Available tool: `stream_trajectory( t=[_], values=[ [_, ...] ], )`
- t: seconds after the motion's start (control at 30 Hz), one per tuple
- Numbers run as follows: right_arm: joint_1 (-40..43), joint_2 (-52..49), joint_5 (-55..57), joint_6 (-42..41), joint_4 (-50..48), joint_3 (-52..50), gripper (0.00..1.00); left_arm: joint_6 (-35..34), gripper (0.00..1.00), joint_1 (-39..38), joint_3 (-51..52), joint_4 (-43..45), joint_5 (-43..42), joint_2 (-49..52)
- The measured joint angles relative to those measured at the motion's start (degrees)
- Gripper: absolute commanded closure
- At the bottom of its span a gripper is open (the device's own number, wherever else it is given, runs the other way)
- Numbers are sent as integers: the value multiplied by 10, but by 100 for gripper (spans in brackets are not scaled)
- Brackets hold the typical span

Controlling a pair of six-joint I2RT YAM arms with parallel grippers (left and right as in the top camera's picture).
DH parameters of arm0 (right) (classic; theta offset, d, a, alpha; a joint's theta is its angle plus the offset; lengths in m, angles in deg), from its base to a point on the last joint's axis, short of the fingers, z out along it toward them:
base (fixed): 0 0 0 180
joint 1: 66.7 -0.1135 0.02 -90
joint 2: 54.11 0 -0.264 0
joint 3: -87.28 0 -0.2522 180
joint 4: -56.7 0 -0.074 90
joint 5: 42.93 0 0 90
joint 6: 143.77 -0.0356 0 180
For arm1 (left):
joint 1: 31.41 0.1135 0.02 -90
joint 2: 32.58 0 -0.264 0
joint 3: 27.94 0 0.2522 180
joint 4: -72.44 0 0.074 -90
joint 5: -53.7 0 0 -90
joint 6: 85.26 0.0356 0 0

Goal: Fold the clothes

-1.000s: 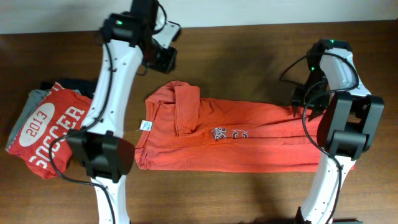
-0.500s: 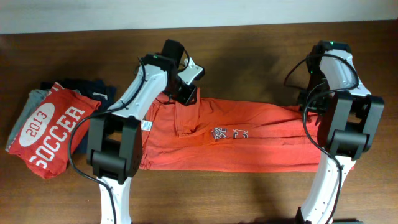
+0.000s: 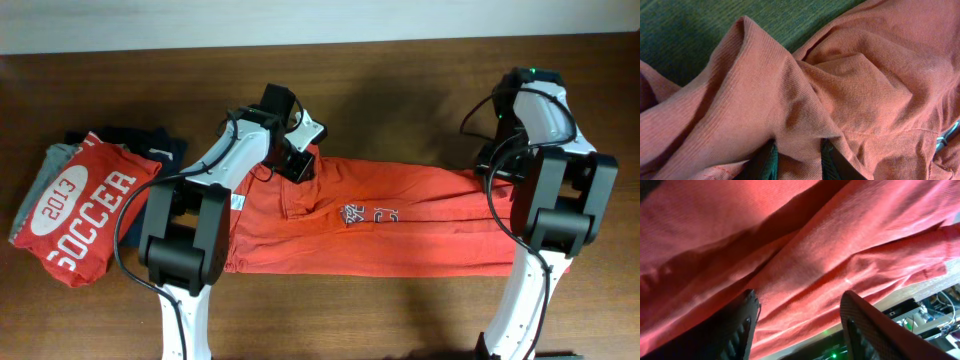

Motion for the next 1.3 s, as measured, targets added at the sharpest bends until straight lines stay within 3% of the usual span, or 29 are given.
stream_trajectory(
  t=[0.23, 0.33, 0.53, 0.67, 0.83, 1.03, 1.1, 1.13, 1.3],
  values=[
    [6, 0, 1, -23, -16, -39, 88, 0, 71, 0, 0, 4, 3, 0],
    [17, 0, 14, -26, -5, -39, 95, 0, 71, 0, 0, 4, 5, 0],
    [53, 4, 40, -24, 43, -37, 96, 0, 72, 0, 0, 4, 10, 0],
    [69, 19, 47, -12, 58, -37, 91, 0, 72, 0, 0, 4, 12, 0],
    [68, 52, 9, 39, 10, -35, 55, 0, 70, 0, 0, 7, 12, 0],
    [66, 75, -89, 73, -70, -31, 59, 0, 70, 0, 1, 10, 14, 0],
    [66, 75, -117, 81, -89, -31, 64, 0, 70, 0, 1, 10, 14, 0],
    [66, 75, -127, 80, -96, -31, 48, 0, 70, 0, 1, 10, 14, 0],
    [66, 75, -145, 44, -100, -31, 46, 0, 70, 0, 1, 10, 14, 0]
  ],
)
